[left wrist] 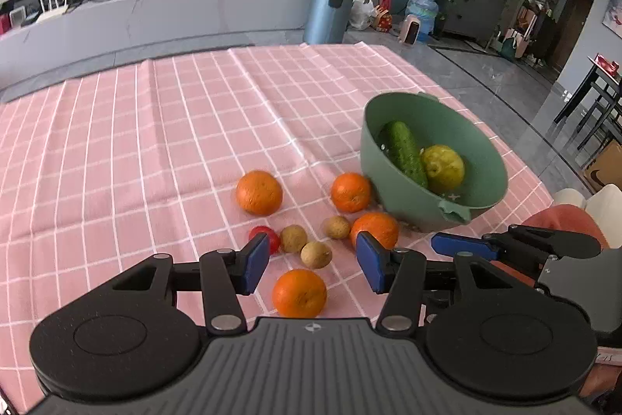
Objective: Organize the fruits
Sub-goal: 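Release the cucumber and pear in the colander and withdraw both tools, then grasp an orange with the right tool while the left tool grasps another orange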
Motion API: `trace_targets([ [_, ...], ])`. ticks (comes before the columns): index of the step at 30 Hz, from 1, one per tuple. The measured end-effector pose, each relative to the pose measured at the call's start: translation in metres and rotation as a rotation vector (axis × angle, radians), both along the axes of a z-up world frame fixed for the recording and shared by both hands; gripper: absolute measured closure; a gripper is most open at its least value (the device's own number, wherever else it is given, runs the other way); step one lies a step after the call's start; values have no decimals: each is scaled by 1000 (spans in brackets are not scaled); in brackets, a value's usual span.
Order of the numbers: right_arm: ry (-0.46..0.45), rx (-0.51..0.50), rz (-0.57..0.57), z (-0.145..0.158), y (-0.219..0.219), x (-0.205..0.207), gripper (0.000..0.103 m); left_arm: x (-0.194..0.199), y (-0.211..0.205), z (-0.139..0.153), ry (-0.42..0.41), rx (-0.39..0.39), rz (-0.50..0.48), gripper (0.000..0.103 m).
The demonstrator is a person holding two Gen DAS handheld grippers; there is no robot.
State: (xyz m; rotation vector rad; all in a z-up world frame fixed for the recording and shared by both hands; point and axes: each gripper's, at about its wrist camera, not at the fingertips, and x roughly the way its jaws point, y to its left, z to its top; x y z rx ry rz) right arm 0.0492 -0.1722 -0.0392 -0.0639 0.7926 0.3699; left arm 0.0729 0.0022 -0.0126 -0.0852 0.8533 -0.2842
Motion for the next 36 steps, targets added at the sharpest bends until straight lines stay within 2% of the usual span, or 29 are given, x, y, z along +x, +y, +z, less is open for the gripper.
trace_targets([
  [11,57,4,-50,-19,3,20,54,7,10,-26,66,-61,17,42],
  [16,68,-1,-72,-26,5,27,54,13,9,-37,83,-51,31,42],
  [22,95,4,-112,-37,4,39,53,14,3,-50,138,-2,-13,42],
  [32,139,95,-167,-49,-7,55,53,17,-4,-66,197,13,-36,42],
  [35,151,97,-163,-53,-5,58,57,17,-2,-68,206,7,-37,46],
  [36,158,101,-162,-54,-5,59,63,17,-3,-68,206,1,-39,49],
])
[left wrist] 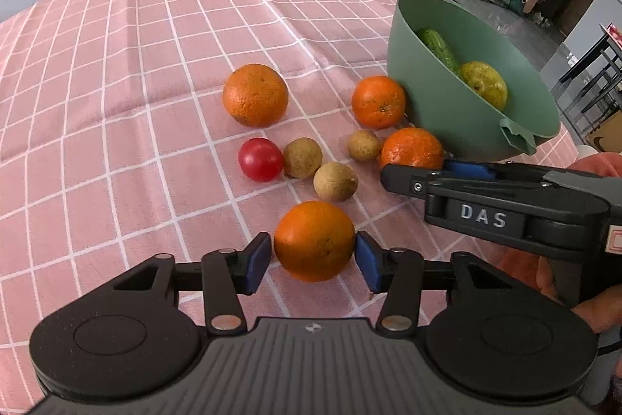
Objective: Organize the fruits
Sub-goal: 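Grasp an orange with the right tool while the left tool grasps another orange, then carry both oranges over the colander and lower them in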
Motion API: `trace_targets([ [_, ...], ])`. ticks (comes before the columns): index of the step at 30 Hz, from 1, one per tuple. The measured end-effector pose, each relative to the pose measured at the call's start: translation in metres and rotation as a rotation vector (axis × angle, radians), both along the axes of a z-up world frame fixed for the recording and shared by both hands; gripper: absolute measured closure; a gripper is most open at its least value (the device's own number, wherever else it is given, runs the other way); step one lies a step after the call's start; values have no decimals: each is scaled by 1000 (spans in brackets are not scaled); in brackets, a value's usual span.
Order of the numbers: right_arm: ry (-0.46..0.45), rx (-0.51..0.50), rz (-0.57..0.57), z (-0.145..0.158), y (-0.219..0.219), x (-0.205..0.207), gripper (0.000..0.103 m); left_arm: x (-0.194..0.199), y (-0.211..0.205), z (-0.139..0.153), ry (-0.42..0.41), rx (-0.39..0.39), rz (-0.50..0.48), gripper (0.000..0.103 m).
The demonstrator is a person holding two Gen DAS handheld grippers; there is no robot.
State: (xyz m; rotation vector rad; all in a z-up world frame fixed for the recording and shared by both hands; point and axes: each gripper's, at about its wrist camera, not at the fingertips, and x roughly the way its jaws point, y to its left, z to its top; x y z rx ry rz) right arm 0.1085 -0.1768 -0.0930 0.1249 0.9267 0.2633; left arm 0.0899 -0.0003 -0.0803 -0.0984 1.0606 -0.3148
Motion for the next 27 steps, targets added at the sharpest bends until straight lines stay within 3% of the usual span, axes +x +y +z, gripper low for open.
trace_targets([
  [2,1,3,0,-1,1,2,64,-1,0,1,-1,-7,-5,53],
  [13,-19,-15,31,5,3,-8,66,-6,7,10,0,-10,69,54],
  [27,-61,-14,201,42,-3,-44,67,-18,12,55,-69,-81,247,54],
])
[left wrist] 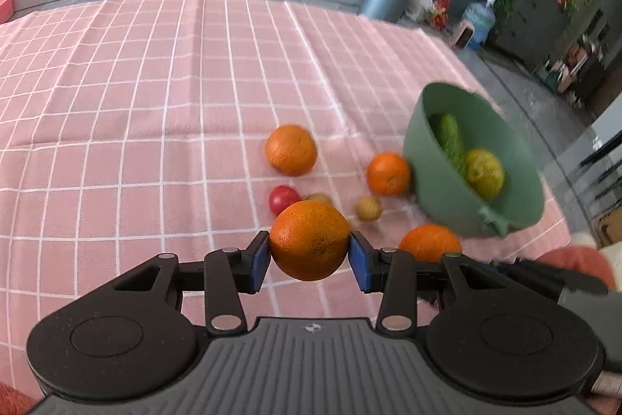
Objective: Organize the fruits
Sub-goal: 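Carry both oranges over the colander and lower them in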
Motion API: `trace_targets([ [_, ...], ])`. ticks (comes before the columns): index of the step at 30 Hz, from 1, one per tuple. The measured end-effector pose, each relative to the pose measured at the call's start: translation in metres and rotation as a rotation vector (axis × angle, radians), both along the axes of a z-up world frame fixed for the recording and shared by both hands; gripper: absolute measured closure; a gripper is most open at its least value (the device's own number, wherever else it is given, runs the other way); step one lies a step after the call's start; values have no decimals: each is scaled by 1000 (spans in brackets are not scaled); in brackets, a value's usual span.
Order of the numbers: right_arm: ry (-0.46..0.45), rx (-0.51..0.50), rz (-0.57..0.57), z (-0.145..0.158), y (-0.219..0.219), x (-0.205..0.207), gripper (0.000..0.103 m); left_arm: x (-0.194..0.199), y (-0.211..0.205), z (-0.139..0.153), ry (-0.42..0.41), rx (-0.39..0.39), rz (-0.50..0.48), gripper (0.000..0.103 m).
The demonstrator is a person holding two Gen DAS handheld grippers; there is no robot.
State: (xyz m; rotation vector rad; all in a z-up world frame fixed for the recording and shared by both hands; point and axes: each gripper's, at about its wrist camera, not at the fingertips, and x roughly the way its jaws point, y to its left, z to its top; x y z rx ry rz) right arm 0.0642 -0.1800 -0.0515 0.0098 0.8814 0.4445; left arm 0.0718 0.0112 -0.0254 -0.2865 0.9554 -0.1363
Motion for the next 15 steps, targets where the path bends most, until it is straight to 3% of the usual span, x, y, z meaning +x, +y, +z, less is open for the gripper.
trace_targets([
  [6,-98,-16,40,30,-14,-10,67,3,-15,21,-53,-40,8,54],
  [15,-175,-125,21,54,-61,13,67,29,-62,42,-103,-40,-79,54],
])
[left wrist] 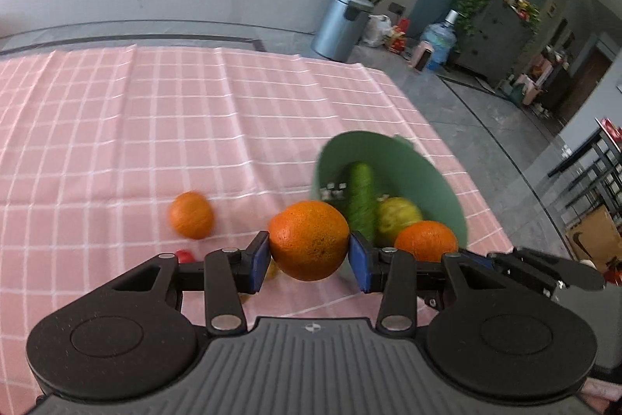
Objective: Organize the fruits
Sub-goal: 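Carry both oranges over the colander and lower them in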
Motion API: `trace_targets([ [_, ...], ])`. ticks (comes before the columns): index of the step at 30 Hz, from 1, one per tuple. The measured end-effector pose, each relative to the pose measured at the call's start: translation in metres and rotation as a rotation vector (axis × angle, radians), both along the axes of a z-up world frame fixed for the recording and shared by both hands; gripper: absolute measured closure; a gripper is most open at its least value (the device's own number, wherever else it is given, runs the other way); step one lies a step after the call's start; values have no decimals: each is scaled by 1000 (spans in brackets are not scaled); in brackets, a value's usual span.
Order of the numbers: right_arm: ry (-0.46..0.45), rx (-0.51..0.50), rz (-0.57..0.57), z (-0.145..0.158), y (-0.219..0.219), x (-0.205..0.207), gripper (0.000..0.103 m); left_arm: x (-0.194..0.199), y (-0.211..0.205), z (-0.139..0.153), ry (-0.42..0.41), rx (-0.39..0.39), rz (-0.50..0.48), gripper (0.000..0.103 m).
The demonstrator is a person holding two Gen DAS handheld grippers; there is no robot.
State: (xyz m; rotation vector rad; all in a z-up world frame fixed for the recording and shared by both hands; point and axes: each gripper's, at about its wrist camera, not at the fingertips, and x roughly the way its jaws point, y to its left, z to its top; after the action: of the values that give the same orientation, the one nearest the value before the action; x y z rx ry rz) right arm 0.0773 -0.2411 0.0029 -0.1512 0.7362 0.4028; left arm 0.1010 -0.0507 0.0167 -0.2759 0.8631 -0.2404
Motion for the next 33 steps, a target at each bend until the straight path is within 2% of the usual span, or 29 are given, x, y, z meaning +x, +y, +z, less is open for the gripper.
trace_targets([
  [6,25,-58,-29,0,-28,26,67,19,-31,-2,0,44,-53,54],
  [12,91,-100,-40,-14,-42,47,67,35,-52,-20,58,69,-114,54],
  [15,128,-115,-39,-22,-45,54,67,43,-59,-30,91,67,-143,54],
  [18,156,-126,-37,-29,-46,61,67,46,-65,-30,72,110,-160,54],
  [22,183,-145,-21,-36,-44,69,67,58,-66,-32,100,71,-181,54],
  [24,195,-145,-16,-39,-43,74,67,63,-70,-35,103,77,-200,54],
  [28,194,-154,-11,-39,-42,77,66,73,-76,-47,147,95,-213,54],
  [33,197,-161,-7,-40,-44,78,66,74,-85,-53,152,124,-242,54],
])
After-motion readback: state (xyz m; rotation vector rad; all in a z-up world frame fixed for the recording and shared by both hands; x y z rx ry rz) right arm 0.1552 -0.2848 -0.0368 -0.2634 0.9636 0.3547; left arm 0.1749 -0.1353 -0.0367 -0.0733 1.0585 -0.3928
